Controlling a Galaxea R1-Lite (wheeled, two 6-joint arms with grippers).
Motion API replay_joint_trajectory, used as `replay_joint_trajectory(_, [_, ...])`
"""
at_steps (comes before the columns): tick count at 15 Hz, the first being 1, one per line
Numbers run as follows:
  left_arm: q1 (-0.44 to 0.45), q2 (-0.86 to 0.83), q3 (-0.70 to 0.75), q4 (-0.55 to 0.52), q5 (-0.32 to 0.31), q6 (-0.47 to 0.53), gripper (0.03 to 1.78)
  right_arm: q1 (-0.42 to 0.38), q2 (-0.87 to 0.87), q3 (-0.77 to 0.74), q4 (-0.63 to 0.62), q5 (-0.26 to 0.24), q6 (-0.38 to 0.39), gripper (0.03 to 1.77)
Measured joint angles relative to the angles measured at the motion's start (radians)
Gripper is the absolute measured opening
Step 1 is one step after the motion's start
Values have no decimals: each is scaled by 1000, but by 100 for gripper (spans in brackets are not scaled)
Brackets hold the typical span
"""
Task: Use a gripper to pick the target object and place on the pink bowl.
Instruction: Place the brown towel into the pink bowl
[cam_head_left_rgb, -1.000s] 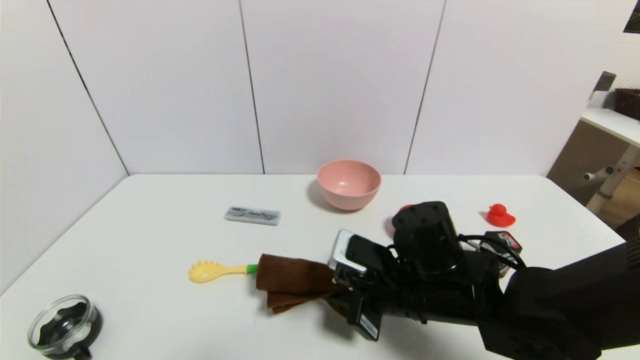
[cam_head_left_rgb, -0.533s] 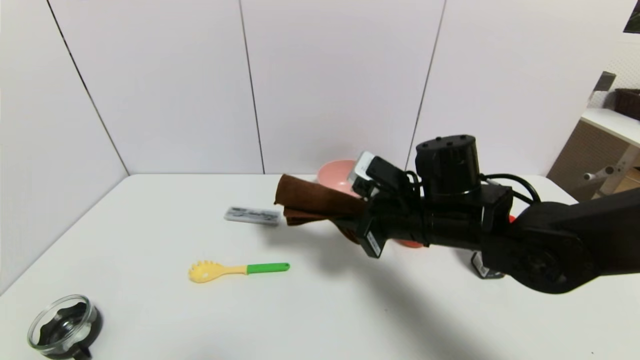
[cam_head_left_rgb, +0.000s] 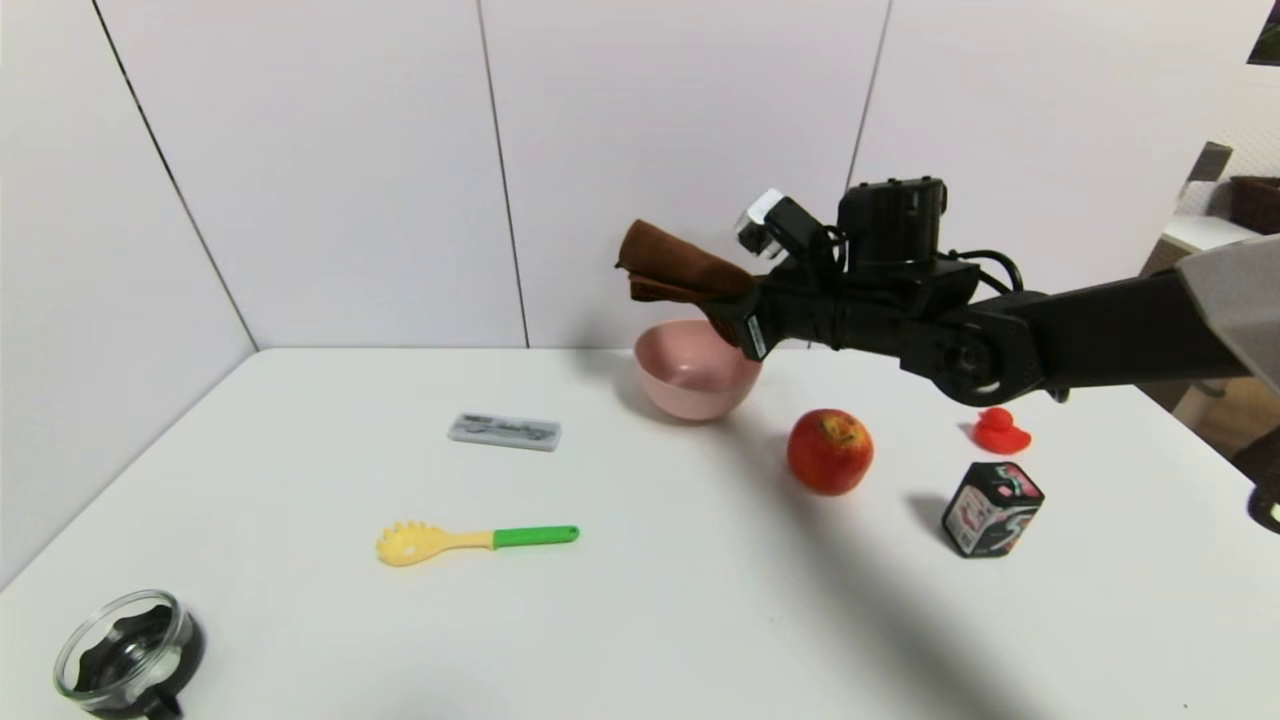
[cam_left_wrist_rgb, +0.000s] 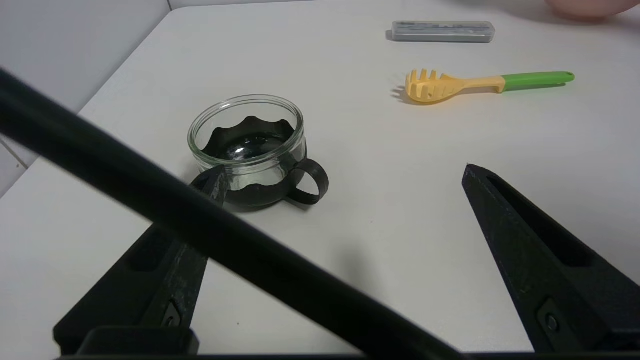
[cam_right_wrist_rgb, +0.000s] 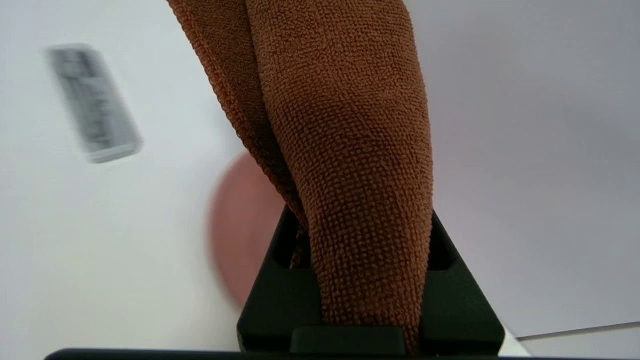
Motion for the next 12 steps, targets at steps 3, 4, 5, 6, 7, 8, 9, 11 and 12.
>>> replay_joint_trajectory(3, [0, 0, 0, 0, 0, 0, 169, -37, 99, -98, -9, 17, 0, 39])
replay_joint_trajectory(4, [0, 0, 0, 0, 0, 0, 169, -46, 128, -124, -3, 18, 0, 39])
replay_joint_trajectory(5, [0, 0, 0, 0, 0, 0, 169, -51, 148, -137, 2, 19, 0, 39])
replay_joint_trajectory(6, [0, 0, 0, 0, 0, 0, 169, -54, 166, -146, 4, 24, 0, 39])
replay_joint_trajectory(7, [0, 0, 0, 0, 0, 0, 169, -56, 180, -150, 4, 30, 0, 39])
replay_joint_trajectory(8, [0, 0, 0, 0, 0, 0, 169, -55, 189, -151, 3, 32, 0, 39])
replay_joint_trajectory(9, [0, 0, 0, 0, 0, 0, 169, -54, 196, -153, 4, 33, 0, 39])
replay_joint_trajectory(11, [0, 0, 0, 0, 0, 0, 169, -50, 200, -153, 6, 33, 0, 39])
replay_joint_trajectory(12, [0, 0, 0, 0, 0, 0, 169, -49, 201, -153, 5, 34, 0, 39])
